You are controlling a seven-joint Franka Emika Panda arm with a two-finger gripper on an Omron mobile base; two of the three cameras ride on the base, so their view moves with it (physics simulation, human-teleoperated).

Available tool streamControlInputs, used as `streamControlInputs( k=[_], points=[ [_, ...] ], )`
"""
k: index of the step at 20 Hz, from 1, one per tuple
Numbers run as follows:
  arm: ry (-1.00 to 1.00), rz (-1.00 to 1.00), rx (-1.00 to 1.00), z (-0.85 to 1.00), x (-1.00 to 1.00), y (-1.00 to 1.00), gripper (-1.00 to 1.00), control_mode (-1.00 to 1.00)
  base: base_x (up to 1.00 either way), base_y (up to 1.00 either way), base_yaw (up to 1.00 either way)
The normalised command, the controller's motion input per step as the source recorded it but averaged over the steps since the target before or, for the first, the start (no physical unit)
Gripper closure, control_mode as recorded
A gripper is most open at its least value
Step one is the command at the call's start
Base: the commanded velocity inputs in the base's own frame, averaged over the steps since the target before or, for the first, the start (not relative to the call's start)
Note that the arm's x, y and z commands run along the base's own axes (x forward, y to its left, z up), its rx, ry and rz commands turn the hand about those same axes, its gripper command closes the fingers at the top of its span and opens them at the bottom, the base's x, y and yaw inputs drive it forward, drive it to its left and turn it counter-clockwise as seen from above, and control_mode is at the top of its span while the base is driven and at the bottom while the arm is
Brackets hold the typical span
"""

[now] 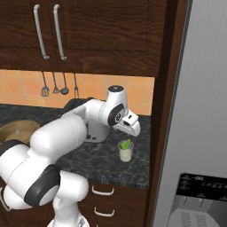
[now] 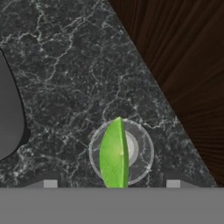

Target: Grab a lemon wedge from the fridge and one ice cube from the ice bowl, and put them in the glass of lemonade.

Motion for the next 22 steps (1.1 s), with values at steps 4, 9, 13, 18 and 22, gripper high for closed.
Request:
streamControlInputs(
  k=[4,9,13,18,22],
  points=[
    [0.00,0.00,0.00,0.00,0.00,0.00,-1.00,-1.00,0.00,0.00,0.00],
    [-0.05,0.00,0.01,0.09,-0.08,0.00,-1.00,-1.00,0.00,0.00,0.00],
    [-0.22,0.00,0.06,0.32,-0.59,0.00,-1.00,-1.00,0.00,0.00,0.00],
    [-0.22,0.02,0.05,0.36,-0.78,0.01,-1.00,-1.00,0.00,0.00,0.00],
    [-0.14,0.10,0.04,0.49,-0.64,0.06,-1.00,-1.00,0.00,0.00,0.00]
  ],
)
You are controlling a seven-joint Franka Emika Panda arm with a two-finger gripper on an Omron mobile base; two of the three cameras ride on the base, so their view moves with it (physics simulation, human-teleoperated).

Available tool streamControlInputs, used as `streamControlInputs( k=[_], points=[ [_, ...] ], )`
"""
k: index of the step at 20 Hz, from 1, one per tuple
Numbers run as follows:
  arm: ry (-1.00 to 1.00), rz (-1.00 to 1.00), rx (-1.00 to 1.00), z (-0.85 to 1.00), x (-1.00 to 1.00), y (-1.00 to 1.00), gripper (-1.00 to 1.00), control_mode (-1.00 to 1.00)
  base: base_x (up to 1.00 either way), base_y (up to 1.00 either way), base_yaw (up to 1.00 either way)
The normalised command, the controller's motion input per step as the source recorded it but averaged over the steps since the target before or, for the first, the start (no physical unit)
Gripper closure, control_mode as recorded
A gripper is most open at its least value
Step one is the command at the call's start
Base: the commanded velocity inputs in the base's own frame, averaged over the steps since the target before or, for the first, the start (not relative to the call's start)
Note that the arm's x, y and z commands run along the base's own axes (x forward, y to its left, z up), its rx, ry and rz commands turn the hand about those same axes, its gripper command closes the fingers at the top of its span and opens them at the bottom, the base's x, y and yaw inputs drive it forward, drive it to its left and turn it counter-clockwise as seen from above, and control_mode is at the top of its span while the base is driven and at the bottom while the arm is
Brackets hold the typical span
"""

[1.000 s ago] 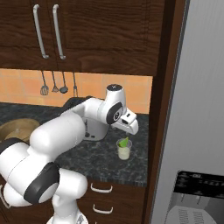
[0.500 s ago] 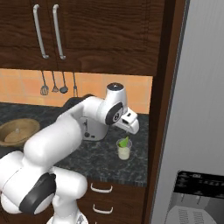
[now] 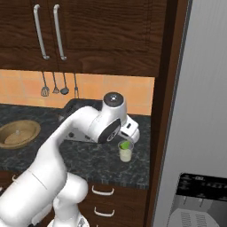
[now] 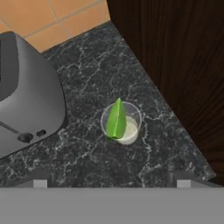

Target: Grab a lemon wedge from the fridge and one ice cube from the ice bowl, and put them in the glass of lemonade.

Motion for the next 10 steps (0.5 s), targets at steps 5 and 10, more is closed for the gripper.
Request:
streamControlInputs(
  k=[5,10],
  points=[
    [-0.04,0.00,0.01,0.72,-0.51,0.43,-1.00,-1.00,0.00,0.00,0.00],
    [0.00,0.00,0.00,0.67,-0.33,0.43,-1.00,-1.00,0.00,0.00,0.00]
  ],
)
